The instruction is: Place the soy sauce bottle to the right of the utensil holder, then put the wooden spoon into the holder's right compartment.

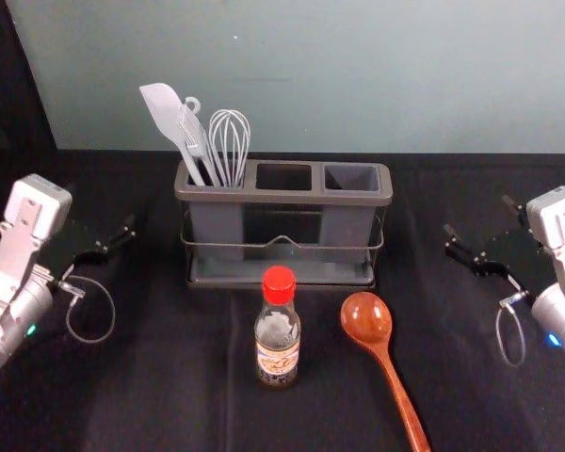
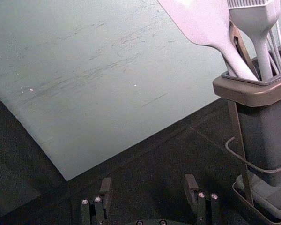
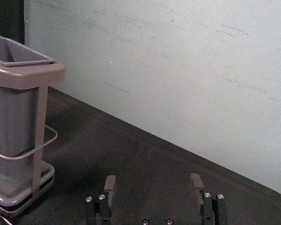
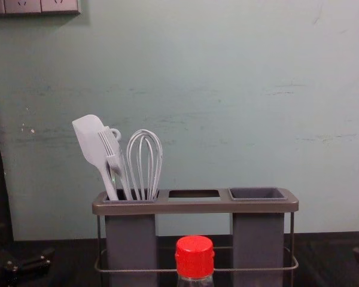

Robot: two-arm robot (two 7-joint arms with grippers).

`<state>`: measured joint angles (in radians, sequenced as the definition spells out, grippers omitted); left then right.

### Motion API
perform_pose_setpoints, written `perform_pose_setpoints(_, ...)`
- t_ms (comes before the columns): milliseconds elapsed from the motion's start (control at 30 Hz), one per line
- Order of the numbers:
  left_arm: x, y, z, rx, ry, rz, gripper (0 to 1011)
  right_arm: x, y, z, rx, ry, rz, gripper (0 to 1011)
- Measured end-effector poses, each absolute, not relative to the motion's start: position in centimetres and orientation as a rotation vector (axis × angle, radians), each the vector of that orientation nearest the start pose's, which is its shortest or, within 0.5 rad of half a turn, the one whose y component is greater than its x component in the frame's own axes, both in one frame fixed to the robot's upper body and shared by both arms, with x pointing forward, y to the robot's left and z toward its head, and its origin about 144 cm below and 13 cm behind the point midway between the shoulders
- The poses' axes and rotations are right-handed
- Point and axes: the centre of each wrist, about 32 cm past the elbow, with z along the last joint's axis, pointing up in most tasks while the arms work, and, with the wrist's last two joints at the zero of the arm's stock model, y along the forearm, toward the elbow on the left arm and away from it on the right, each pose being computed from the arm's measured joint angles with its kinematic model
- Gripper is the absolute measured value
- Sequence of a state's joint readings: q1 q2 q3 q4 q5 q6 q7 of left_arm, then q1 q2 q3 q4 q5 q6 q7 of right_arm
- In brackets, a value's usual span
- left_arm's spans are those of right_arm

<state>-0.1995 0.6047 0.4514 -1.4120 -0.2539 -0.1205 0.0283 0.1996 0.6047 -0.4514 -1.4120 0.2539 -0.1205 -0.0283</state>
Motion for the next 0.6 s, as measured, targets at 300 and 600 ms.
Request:
perform_pose_setpoints(300,48.86,30.97,113.98,0.304,-0.285,1.248,1000,48.86,-30.97,113.98,-0.305,-0.285,-1.248,1003)
perform_pose_setpoints(600,48.86,30.97,113.98,0.304,-0.285,1.248,1000,48.86,-30.96,113.98,-0.304,-0.285,-1.248,1003)
